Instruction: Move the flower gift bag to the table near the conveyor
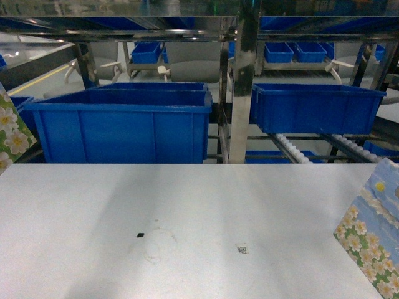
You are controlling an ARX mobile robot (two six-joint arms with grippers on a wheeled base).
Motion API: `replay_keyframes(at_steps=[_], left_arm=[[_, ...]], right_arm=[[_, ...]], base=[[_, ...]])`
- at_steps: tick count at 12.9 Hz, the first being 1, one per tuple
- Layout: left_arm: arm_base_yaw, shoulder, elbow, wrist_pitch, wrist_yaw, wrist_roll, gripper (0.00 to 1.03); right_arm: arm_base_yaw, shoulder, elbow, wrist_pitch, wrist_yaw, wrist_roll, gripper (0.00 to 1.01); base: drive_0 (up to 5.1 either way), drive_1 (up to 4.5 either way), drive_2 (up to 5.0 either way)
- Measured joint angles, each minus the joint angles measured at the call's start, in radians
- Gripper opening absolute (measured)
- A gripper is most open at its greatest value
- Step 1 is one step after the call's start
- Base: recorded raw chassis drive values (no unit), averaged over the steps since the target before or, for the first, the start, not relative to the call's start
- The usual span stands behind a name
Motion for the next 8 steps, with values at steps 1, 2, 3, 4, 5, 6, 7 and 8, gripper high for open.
replay_keyframes(at_steps=[1, 2, 3, 4, 5, 6, 7, 8], left_arm=[[0.000, 0.000, 0.000, 0.000, 0.000, 0.000, 0.02], [0.000, 0.000, 0.000, 0.000, 0.000, 0.000, 0.02], [0.000, 0.000, 0.000, 0.000, 0.000, 0.000, 0.02], [0.000, 0.000, 0.000, 0.000, 0.000, 0.000, 0.02], [0.000, 0.000, 0.000, 0.000, 0.000, 0.000, 0.02], [-0.002, 0.003, 0.000, 0.012, -0.003, 0.000, 0.02], [-0.039, 0.075, 0.002, 0.114, -0.048, 0.000, 0.02], [-0.093, 0.213, 0.024, 0.154, -0.087, 0.003, 0.02]], right_arm=[[0.000, 0.001, 0.000, 0.000, 0.000, 0.000, 0.98], [0.000, 0.000, 0.000, 0.000, 0.000, 0.000, 0.98], [0.000, 0.000, 0.000, 0.000, 0.000, 0.000, 0.98], [0.000, 0.000, 0.000, 0.001, 0.000, 0.000, 0.98], [0.000, 0.000, 0.000, 0.001, 0.000, 0.000, 0.98], [0.000, 0.000, 0.000, 0.001, 0.000, 0.000, 0.98], [0.000, 0.000, 0.000, 0.001, 0.000, 0.000, 0.98], [0.000, 0.000, 0.000, 0.001, 0.000, 0.000, 0.98]], base=[[0.0, 0.00, 0.0], [0.0, 0.00, 0.0], [0.0, 0.00, 0.0], [0.0, 0.00, 0.0], [0.0, 0.00, 0.0], [0.0, 0.00, 0.0], [0.0, 0.00, 0.0], [0.0, 0.00, 0.0]])
